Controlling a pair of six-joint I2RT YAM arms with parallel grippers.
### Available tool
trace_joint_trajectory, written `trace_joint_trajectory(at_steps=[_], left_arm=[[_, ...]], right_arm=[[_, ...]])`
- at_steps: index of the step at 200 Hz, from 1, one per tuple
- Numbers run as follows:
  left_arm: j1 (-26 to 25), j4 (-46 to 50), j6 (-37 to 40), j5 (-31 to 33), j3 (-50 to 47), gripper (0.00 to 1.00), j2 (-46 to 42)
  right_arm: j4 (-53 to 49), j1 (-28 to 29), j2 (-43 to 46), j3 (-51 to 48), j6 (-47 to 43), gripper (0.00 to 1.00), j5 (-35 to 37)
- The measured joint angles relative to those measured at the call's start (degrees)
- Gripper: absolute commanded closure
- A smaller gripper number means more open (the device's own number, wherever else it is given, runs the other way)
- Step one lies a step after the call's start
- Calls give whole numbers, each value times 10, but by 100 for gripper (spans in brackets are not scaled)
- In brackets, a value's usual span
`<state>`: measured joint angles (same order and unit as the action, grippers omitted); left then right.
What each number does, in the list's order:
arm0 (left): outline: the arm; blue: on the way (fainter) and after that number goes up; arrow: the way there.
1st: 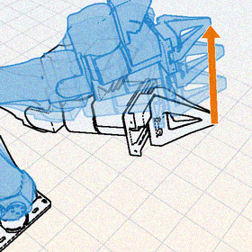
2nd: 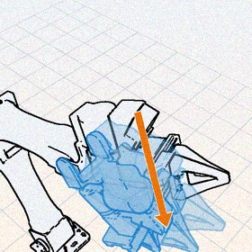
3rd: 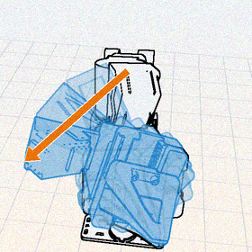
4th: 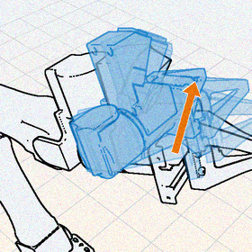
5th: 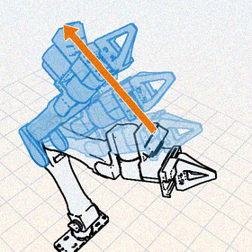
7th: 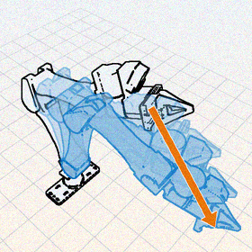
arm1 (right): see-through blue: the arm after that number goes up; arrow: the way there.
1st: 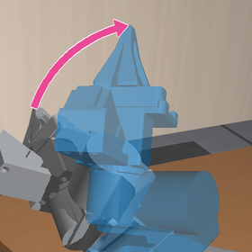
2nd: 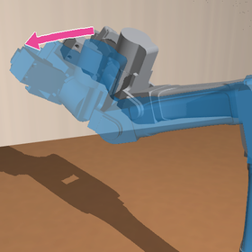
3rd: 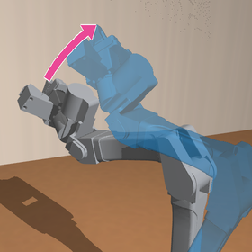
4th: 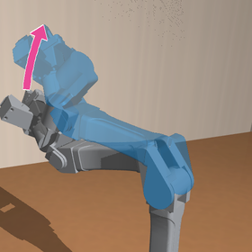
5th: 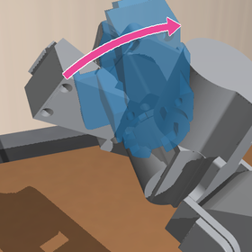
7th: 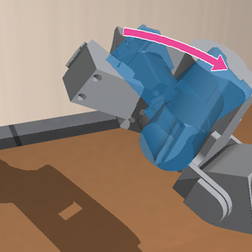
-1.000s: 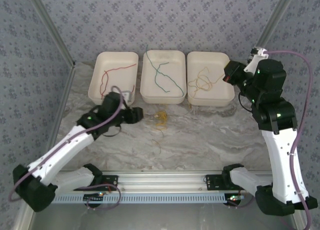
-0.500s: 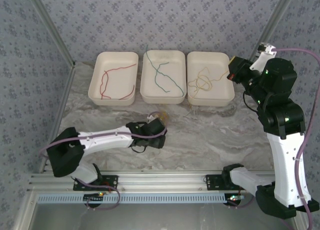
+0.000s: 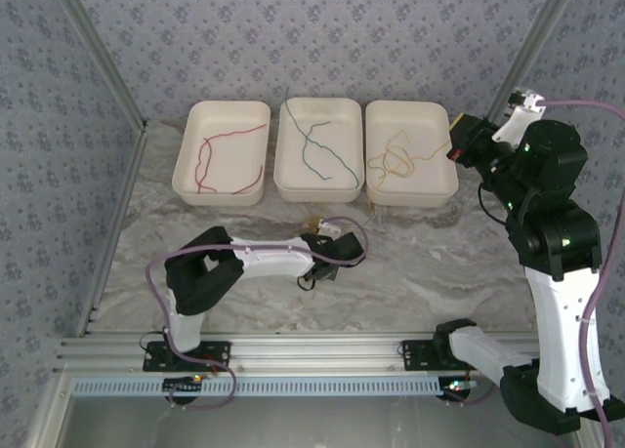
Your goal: Untangle the cables
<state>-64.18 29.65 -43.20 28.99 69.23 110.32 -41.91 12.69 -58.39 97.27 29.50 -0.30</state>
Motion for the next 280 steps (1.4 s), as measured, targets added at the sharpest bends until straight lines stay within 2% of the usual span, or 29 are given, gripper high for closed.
trace_joint_trajectory(at_steps=[7,37,52,65,87,108,142,169,205,242,257,280], left_arm=[[3,1,2,5,0,100,4],[13,-14,-1,24,-23,100,-1],[23,-33,-7,24,-73,100,-39],[51,-36,-13,20,-136,100,-92],[155,-39,-23,-5,-238,100,-212],[293,-54,-23,-50,-315,100,-339],[473,-55,-6,-150,-352,100,-452],[575,-54,19,-210,-352,100,-464],[629,-41,46,-258,-342,100,-439],[769,-39,62,-301,-339,100,-436],[792,-38,68,-313,-330,100,-424],[801,-40,72,-324,-313,100,-395]], right_arm=[[0,0,0,0,0,100,1],[-1,-3,-1,2,0,100,7],[-10,-8,-15,24,-1,100,14],[-17,-13,-35,61,-5,100,22],[-26,-24,-66,130,-10,100,40],[-35,-36,-80,189,-16,100,61],[-54,-48,-96,293,-29,100,96],[-67,-50,-106,355,-44,100,121],[-69,-52,-109,395,-61,100,151],[-75,-52,-108,391,-70,100,190],[-75,-52,-107,389,-76,100,205],[-74,-52,-104,389,-81,100,225]])
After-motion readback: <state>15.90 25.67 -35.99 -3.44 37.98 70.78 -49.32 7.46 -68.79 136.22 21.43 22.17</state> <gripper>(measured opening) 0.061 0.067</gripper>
